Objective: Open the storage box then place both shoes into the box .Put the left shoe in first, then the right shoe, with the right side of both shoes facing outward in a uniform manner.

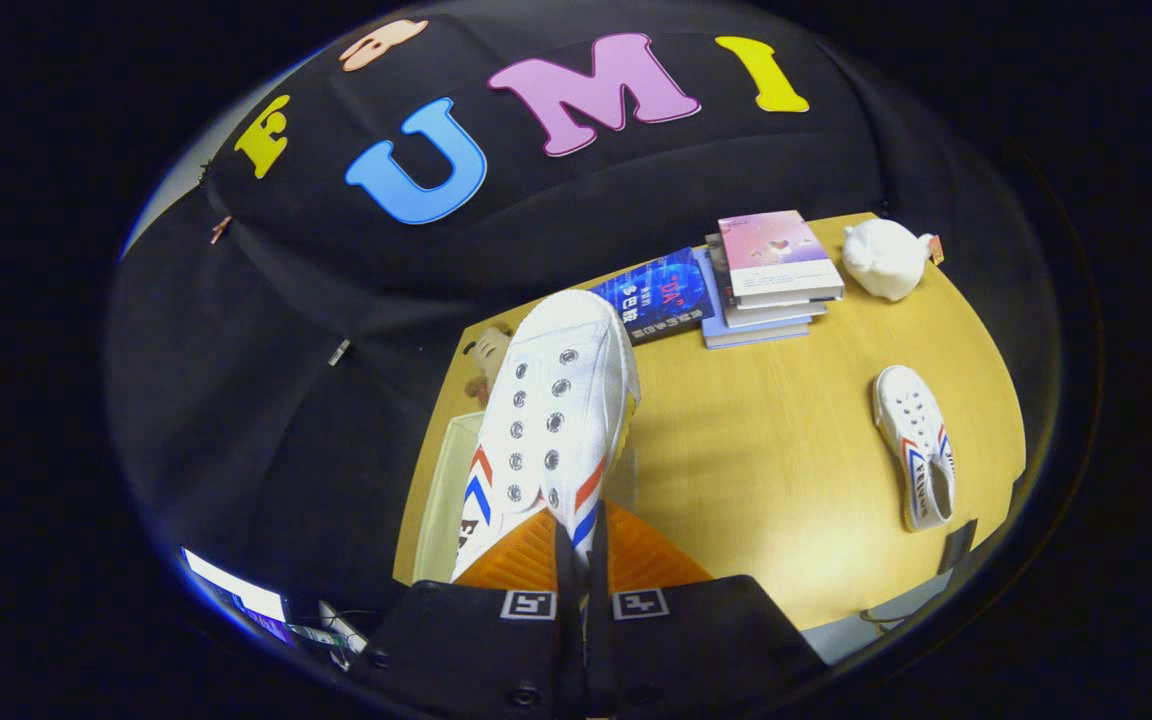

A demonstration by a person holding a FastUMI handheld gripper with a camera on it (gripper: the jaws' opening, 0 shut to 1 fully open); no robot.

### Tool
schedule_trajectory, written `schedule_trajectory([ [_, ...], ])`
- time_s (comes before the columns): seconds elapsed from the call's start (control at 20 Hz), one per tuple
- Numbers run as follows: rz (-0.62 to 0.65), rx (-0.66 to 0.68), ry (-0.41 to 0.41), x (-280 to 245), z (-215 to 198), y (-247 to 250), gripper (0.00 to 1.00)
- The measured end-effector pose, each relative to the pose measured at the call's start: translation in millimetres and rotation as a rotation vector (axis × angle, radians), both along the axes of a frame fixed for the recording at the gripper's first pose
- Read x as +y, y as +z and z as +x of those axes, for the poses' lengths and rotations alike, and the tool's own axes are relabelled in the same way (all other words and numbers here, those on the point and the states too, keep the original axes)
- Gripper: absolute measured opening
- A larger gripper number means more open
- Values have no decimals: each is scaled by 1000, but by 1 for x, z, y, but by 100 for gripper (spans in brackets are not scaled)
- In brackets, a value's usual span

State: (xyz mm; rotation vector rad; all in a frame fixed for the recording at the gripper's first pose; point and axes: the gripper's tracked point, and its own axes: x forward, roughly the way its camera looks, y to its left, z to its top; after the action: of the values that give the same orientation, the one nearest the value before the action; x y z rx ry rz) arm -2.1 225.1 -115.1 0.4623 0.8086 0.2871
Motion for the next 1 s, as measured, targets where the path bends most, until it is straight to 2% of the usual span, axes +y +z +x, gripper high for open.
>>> schedule_trajectory([
  [0.15,14,16,48,45,-2,-6,6],
  [0.35,8,96,94,98,-5,-40,6],
  [0.7,-115,210,133,146,-2,-109,6],
  [1.0,-286,304,140,158,3,-167,6],
])
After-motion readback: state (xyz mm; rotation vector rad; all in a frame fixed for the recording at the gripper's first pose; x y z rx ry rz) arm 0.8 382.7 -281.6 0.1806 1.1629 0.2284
